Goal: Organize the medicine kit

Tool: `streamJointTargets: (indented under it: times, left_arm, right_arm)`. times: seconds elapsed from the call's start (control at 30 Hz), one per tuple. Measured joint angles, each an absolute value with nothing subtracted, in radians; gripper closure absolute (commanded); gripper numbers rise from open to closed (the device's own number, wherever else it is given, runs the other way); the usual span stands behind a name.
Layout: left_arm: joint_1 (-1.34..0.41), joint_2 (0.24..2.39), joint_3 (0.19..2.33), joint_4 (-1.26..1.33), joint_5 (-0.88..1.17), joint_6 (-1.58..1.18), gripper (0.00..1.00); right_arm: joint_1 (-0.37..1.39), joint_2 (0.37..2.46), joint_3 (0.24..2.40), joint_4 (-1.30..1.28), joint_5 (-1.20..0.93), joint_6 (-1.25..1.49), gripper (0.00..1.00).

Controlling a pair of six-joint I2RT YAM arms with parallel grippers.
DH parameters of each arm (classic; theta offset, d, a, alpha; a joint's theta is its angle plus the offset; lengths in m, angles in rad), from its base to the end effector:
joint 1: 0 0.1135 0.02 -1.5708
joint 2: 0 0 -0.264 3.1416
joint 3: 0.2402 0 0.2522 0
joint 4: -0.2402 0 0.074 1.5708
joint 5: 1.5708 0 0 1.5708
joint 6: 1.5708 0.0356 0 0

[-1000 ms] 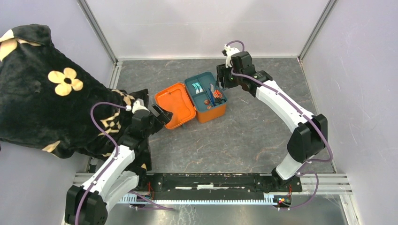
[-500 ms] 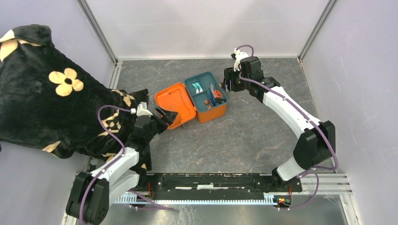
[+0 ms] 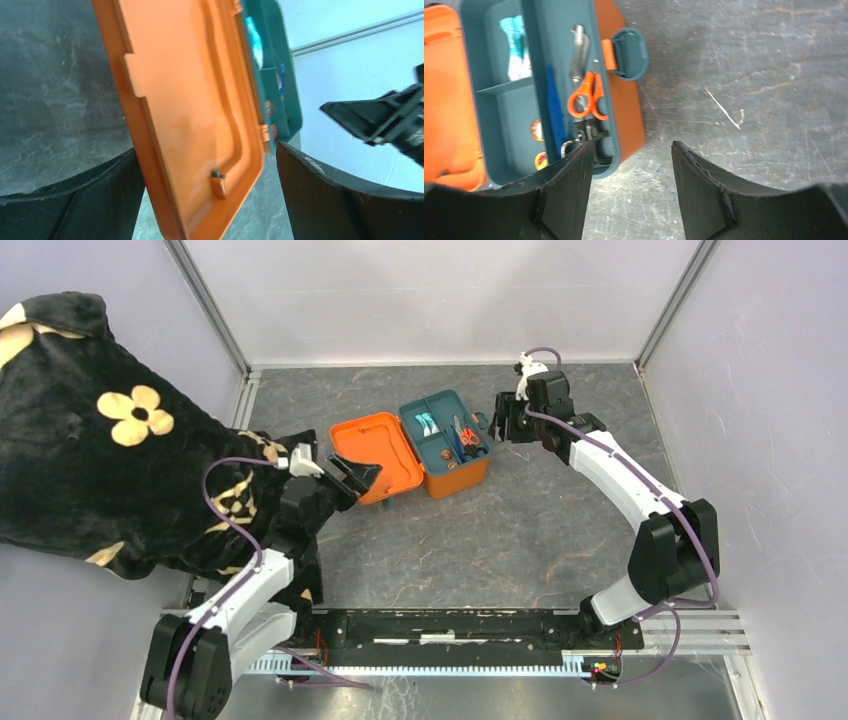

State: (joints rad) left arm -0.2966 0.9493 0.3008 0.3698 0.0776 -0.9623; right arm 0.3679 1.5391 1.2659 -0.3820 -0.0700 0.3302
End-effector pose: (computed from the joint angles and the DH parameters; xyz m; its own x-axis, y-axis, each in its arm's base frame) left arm 0.1934 -0.0620 0.1979 -0.4480 -0.7185 -0.5321 -0.0085 0.5986 -0.8010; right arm 0.3262 0.1284 0.3023 -0.6709 0.0880 -0.7363 -0.2040 0.9327 0.2974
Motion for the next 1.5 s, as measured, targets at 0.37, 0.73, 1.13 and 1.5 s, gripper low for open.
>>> streamJointTargets:
  times: [0.37,0.73,1.13,1.5]
  left_arm:
    - [-0.297,0.937,0.517,0.21,0.063,-0.875,0.0]
    - [-0.297,1.187,0.831,0.18,0.118,-0.813,0.0]
    - [-0.417,1.456,1.13,0.182,0.181,-0.752,0.0]
    - [-0.487,1.546,1.238,0.099,0.212,-0.68,0.0]
  right_arm:
    - [0.279,1.539,1.162,-0.368,0.074,0.374,0.38]
    - [0.252,1.746,1.147,-0.229,-0.203,0.376,0.4]
    - [0.248,1.8,1.015,-0.01,-0.459,0.498,0.4]
    - [0.239,1.705,0.94,-0.012,-0.42,0.508,0.4]
